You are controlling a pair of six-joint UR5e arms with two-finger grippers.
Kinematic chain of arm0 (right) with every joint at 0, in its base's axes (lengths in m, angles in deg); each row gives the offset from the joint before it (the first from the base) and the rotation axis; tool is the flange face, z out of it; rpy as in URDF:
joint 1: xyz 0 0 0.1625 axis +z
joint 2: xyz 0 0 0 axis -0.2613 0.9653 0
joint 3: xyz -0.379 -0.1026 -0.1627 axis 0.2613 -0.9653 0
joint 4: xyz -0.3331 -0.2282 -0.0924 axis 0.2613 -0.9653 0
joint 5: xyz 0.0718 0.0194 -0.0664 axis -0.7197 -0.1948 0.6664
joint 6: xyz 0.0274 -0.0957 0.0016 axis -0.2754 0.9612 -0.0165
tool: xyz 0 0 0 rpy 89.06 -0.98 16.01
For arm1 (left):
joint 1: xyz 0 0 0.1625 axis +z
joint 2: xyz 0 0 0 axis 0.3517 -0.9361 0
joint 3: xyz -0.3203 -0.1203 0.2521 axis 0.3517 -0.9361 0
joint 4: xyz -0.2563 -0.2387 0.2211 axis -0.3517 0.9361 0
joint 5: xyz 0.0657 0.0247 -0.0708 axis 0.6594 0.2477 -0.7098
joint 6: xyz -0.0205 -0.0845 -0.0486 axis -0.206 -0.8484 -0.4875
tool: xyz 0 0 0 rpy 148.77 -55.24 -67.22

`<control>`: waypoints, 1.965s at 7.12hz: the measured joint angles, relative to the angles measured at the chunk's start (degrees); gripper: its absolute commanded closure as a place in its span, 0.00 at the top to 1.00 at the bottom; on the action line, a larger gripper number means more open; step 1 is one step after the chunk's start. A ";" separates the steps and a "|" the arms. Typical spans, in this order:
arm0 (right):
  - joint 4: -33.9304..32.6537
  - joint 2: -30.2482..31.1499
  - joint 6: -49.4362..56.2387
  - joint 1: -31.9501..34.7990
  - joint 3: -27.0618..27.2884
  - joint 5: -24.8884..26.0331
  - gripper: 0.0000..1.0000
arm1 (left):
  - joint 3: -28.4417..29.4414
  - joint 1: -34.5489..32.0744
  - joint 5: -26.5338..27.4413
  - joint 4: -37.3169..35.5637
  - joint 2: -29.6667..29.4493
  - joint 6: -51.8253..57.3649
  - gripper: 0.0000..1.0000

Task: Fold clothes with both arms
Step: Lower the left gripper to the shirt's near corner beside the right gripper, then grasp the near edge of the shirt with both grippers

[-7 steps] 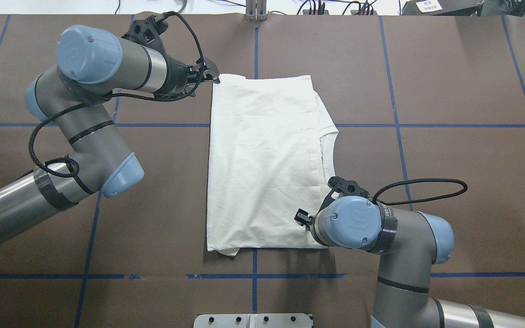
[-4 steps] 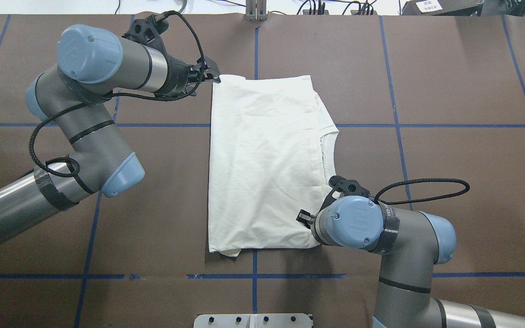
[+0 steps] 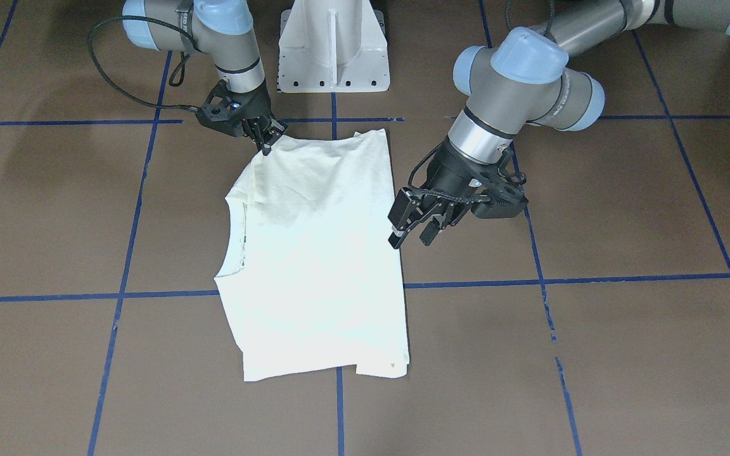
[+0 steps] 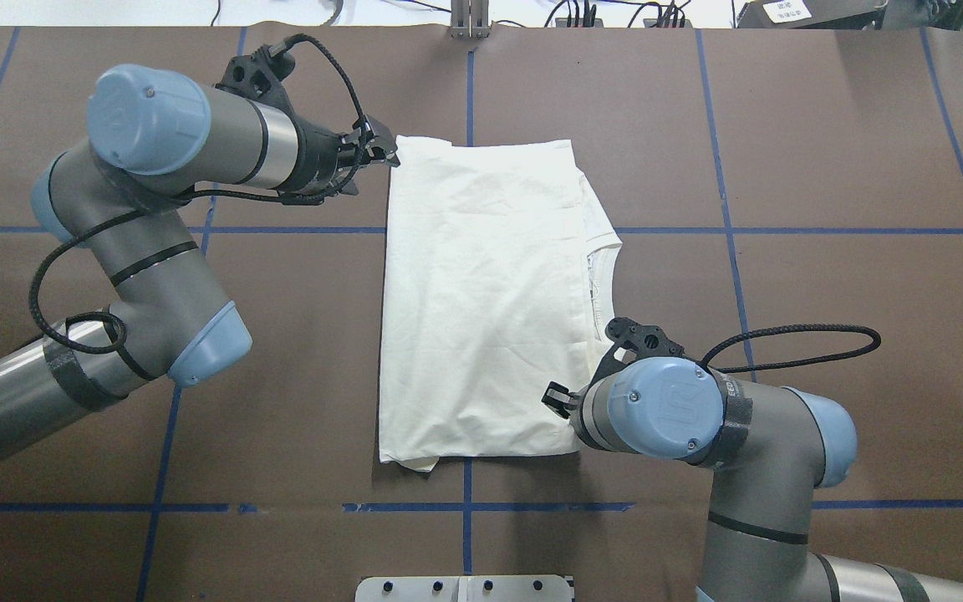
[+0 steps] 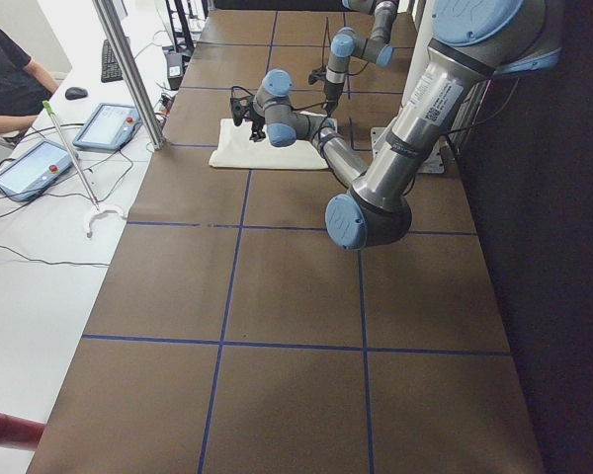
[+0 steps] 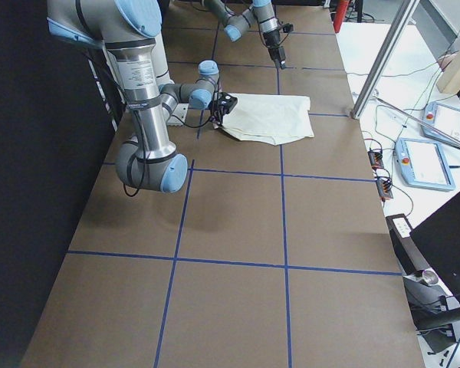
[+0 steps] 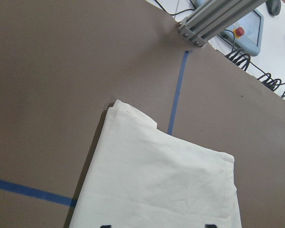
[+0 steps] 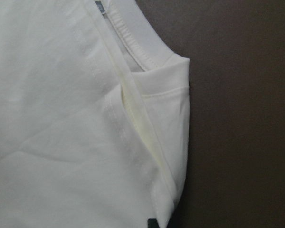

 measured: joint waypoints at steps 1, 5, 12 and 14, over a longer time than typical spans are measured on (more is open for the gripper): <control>0.00 0.29 0.01 0.04 0.74 -0.11 0.00 | -5.17 4.27 0.90 -3.06 3.63 -4.60 0.68; 0.06 0.62 0.02 0.32 1.56 -0.17 0.00 | -11.43 21.00 8.89 -14.85 8.37 -12.04 0.64; 0.06 1.15 0.02 0.26 1.63 -0.17 0.00 | -10.39 26.64 9.43 -15.29 8.56 -15.25 0.00; 0.06 1.36 0.04 0.27 2.32 -0.25 0.00 | -12.49 26.56 9.22 -15.51 9.22 -15.26 0.00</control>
